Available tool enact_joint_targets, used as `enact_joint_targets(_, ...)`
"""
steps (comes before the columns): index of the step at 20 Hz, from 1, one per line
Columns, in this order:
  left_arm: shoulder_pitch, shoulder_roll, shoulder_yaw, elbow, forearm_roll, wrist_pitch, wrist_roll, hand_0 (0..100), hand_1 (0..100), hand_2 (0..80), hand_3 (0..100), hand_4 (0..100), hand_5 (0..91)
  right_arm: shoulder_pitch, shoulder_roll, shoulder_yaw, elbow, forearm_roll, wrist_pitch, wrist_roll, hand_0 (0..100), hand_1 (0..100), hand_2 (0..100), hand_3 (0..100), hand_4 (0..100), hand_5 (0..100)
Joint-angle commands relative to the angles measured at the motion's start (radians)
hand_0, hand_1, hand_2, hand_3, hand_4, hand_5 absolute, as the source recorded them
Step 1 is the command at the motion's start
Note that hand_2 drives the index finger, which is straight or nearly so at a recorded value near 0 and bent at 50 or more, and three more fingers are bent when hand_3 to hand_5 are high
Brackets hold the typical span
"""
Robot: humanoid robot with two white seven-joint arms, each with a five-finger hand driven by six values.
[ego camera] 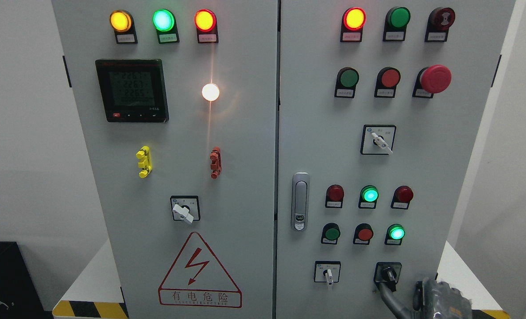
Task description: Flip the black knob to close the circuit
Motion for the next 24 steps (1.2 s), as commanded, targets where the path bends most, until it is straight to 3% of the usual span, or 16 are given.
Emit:
enact_joint_targets(1,0.006,0.000,0.000,0.000,0.000,0.000,0.001,12,56,0.0,0,0,0.0,0.000,-0.001,-0.033,-0.004,-0.002,0.001,0.000,0,9,91,100,94,98)
enact_joint_targets(24,0.006,0.000,0.000,0.000,0.000,0.000,0.001,12,56,0.0,0,0,0.0,-0.014,0.000,-0.039,-0.005,-0.017,-0.004,-0.013,0,9,91,100,94,97)
